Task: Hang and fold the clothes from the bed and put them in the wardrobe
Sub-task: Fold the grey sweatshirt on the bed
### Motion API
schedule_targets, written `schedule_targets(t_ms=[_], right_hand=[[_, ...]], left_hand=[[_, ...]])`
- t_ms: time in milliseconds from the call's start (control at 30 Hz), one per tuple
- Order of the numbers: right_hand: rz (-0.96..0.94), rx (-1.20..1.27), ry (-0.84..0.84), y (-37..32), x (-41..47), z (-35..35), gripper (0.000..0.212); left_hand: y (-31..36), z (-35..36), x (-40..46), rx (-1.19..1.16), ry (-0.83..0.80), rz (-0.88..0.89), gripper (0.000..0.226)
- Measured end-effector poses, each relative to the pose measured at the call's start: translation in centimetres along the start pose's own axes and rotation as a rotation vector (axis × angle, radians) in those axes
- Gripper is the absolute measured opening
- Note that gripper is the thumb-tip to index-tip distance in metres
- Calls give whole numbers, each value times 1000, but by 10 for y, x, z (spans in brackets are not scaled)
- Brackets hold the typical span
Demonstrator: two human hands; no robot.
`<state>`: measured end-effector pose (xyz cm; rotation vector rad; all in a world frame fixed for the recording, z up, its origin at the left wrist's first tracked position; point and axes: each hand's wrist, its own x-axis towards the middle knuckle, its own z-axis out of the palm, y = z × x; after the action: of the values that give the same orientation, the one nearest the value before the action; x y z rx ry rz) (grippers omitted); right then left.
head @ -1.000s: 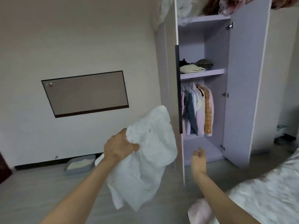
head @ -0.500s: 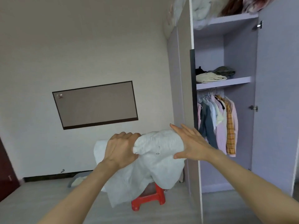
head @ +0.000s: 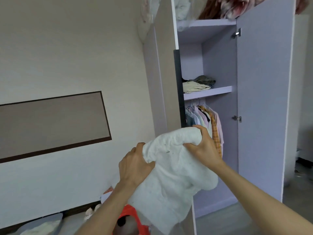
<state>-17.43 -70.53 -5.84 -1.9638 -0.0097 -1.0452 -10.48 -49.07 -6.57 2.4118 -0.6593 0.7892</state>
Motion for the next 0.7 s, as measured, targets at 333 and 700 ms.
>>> schedule_targets(t_ms=[333,700], right_hand=[[161,-119,361,90,75,-42,47],[110,-328,682,195,149,-140,37]], left_hand=[[60,112,126,-153,-111,237,51],[183,237,204,-368,-172,383,51]])
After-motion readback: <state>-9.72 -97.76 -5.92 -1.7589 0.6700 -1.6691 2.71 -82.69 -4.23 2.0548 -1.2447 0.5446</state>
